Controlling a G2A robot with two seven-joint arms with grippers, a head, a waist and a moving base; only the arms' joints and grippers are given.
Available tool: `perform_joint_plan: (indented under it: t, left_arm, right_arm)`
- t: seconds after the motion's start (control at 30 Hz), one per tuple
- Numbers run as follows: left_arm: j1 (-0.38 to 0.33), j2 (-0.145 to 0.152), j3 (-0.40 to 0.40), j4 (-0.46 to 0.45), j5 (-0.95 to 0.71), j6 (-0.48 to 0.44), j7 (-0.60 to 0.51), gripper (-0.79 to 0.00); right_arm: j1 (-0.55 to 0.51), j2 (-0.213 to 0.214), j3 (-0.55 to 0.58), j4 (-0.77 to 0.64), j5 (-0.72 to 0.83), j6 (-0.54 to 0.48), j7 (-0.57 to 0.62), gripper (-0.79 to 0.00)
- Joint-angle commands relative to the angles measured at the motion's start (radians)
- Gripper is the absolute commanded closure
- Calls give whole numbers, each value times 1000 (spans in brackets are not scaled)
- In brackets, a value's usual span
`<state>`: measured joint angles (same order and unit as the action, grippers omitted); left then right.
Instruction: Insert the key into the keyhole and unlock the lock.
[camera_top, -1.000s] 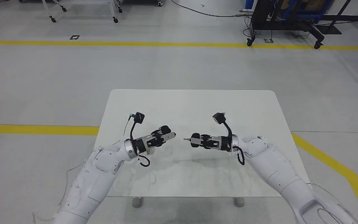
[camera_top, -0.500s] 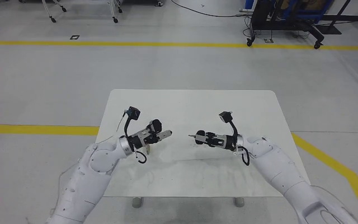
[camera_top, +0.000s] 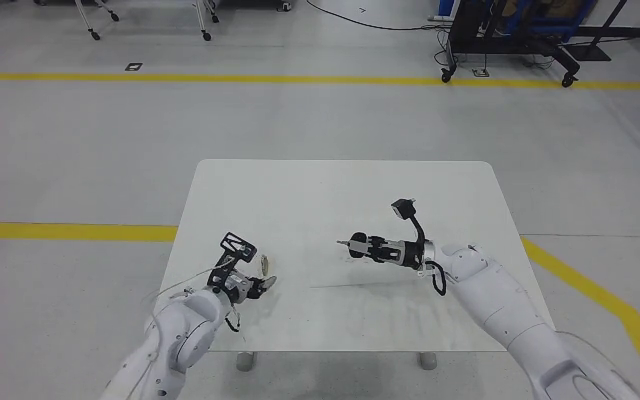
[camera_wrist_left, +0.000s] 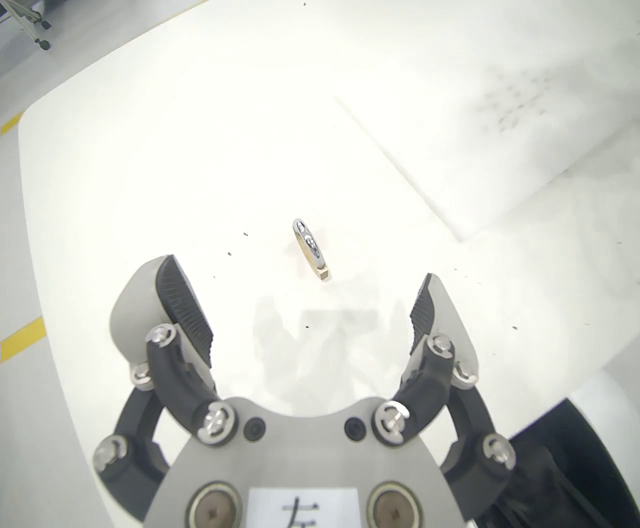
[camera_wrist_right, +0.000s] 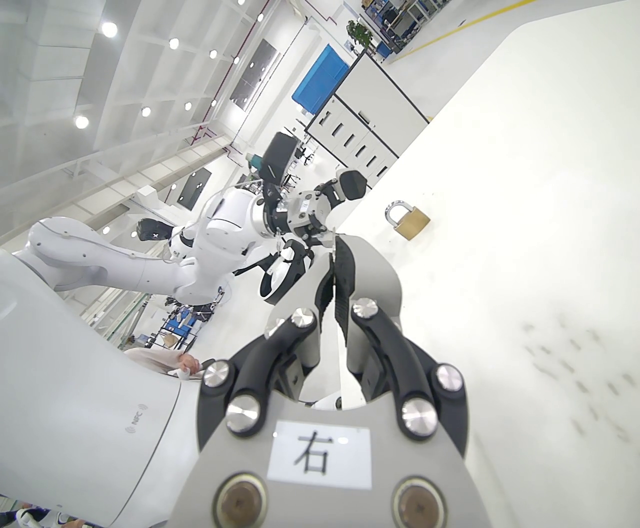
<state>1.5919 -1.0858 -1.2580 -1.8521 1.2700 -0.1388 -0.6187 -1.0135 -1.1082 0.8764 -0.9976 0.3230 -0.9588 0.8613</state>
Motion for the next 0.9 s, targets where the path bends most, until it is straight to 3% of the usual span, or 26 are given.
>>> perform_joint_plan:
  t: [0.0,0.13,0.23,0.27,0.37,0.43,0.87]
  left_arm:
    - [-21,-6,30,28,18,24,10,-653]
    - [-59,-17,64,77,34,74,38,-631]
    - [-81,-23,83,105,49,93,37,-471]
    - [-88,-24,87,112,52,99,36,-379]
    - [-100,-28,98,120,72,115,30,-326]
    - [-102,-31,109,115,91,124,25,0]
    - [-99,-36,118,109,101,83,-7,0]
  right_arm:
    - [0,0,0,0,0,0,0,0]
    - [0,0,0,0,0,0,0,0]
    - [0,0,0,0,0,0,0,0]
    - [0,0,0,0,0,0,0,0]
    - [0,0,0,0,0,0,0,0]
    - [0,0,0,0,0,0,0,0]
    - [0,0,0,0,0,0,0,0]
